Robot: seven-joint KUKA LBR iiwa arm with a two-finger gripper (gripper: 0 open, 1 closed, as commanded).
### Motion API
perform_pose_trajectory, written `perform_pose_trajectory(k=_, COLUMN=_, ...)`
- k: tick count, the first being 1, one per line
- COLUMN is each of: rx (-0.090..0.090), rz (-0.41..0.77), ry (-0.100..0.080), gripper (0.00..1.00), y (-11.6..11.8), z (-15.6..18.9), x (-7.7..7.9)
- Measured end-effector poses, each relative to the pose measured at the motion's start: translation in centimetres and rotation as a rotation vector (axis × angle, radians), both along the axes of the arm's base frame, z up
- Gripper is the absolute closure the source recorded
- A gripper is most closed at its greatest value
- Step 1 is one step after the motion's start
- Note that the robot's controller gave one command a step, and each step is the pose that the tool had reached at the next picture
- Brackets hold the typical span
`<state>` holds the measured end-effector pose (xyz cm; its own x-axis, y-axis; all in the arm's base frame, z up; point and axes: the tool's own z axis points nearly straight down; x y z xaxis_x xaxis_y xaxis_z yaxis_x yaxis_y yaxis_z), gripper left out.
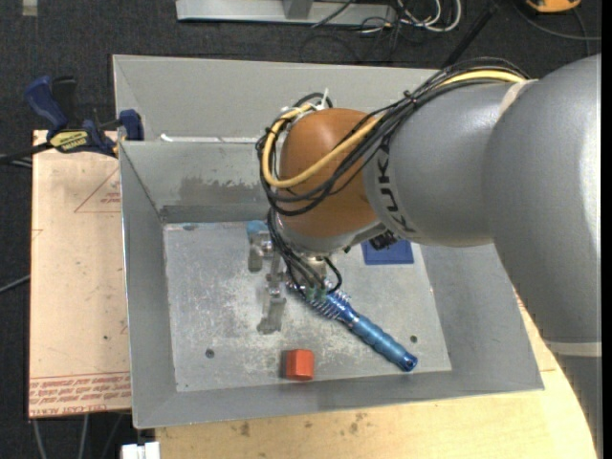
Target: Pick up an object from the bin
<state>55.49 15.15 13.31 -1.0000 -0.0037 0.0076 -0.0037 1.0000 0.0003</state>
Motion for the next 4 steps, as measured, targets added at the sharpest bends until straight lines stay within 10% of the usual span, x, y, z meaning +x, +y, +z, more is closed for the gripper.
perform_pose_trajectory(k=1, rx=-0.003, rz=0.033, ry=-0.004, gripper=0.00, y=-9.1, z=-6.6, x=2.8)
perform_pose_trajectory(k=3, rx=0.000, rz=-0.202, ry=-0.008, gripper=0.00, y=-10.1, z=-3.4, x=1.8)
perform_pose_trajectory(k=4, rx=0.000, rz=-0.128, ry=-0.007, gripper=0.00, y=-10.2, z=-6.4, x=0.8)
